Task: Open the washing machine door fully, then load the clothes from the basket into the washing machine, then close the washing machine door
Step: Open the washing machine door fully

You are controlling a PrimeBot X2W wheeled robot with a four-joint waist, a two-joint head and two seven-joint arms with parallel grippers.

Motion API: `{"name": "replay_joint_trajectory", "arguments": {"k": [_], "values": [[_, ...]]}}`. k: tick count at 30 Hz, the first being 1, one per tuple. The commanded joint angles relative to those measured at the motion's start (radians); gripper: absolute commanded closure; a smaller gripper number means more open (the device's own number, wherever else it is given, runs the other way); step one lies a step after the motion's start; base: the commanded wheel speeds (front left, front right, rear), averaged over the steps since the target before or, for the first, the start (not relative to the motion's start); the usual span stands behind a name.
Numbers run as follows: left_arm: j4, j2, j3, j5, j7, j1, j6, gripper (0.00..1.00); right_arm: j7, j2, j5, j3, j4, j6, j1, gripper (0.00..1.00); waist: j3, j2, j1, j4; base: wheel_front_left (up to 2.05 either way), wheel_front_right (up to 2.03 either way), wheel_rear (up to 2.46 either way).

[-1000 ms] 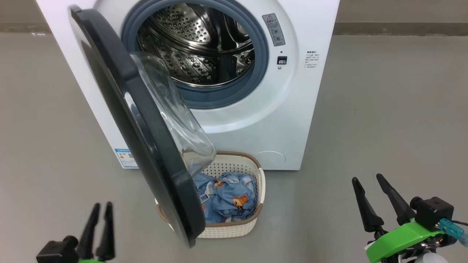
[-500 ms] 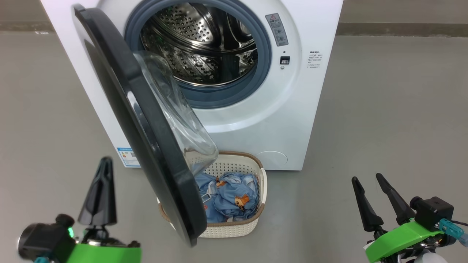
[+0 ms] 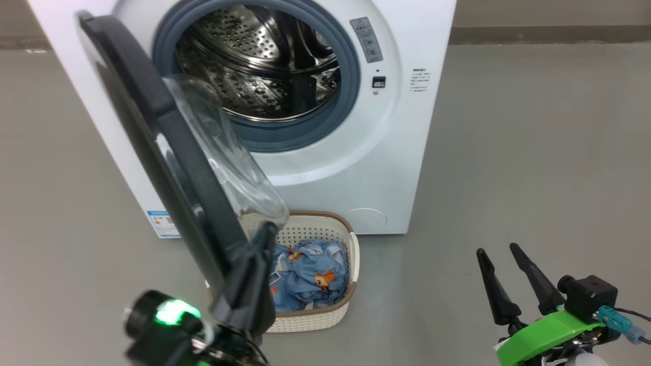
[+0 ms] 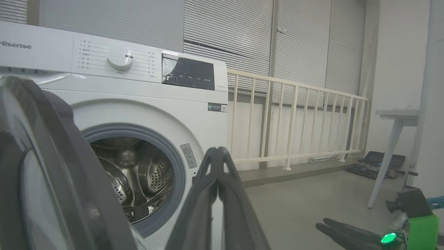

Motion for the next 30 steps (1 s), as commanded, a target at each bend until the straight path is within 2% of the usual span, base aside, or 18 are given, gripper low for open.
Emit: {"name": "replay_joint_trajectory", "arguments": {"k": [1, 6, 16, 24, 30], "values": [[0.0, 0.005, 0.001, -0.018, 0.009, -0.041, -0.003, 1.0, -0.012, -0.003, -0.004, 0.03, -0.024, 0.002, -0.026, 0.0, 0.008, -0.0001, 0.0, -0.017, 0.0, 0.0, 0.0], [0.111, 0.0, -0.022, -0.051, 0.03, -0.025, 0.003, 1.0, -0.012, -0.003, -0.003, 0.037, -0.02, 0.002, -0.033, 0.0, 0.021, -0.0001, 0.0, -0.047, 0.0, 0.0, 0.0], [0.282, 0.004, 0.003, -0.085, 0.033, -0.022, 0.019, 1.0, -0.012, -0.002, -0.003, 0.036, -0.017, 0.002, -0.037, 0.0, 0.034, -0.0001, 0.0, -0.081, 0.0, 0.0, 0.0], [0.365, 0.001, 0.029, -0.11, 0.019, -0.038, 0.033, 1.0, -0.012, 0.003, -0.005, 0.035, -0.015, 0.002, -0.039, 0.0, 0.035, -0.0001, 0.0, -0.075, 0.0, 0.0, 0.0], [0.406, 0.007, 0.073, -0.127, 0.004, -0.044, 0.058, 1.0, -0.012, 0.003, -0.003, 0.035, -0.009, 0.002, -0.036, 0.0, 0.034, -0.0001, 0.0, -0.04, 0.0, 0.0, 0.0]]}}
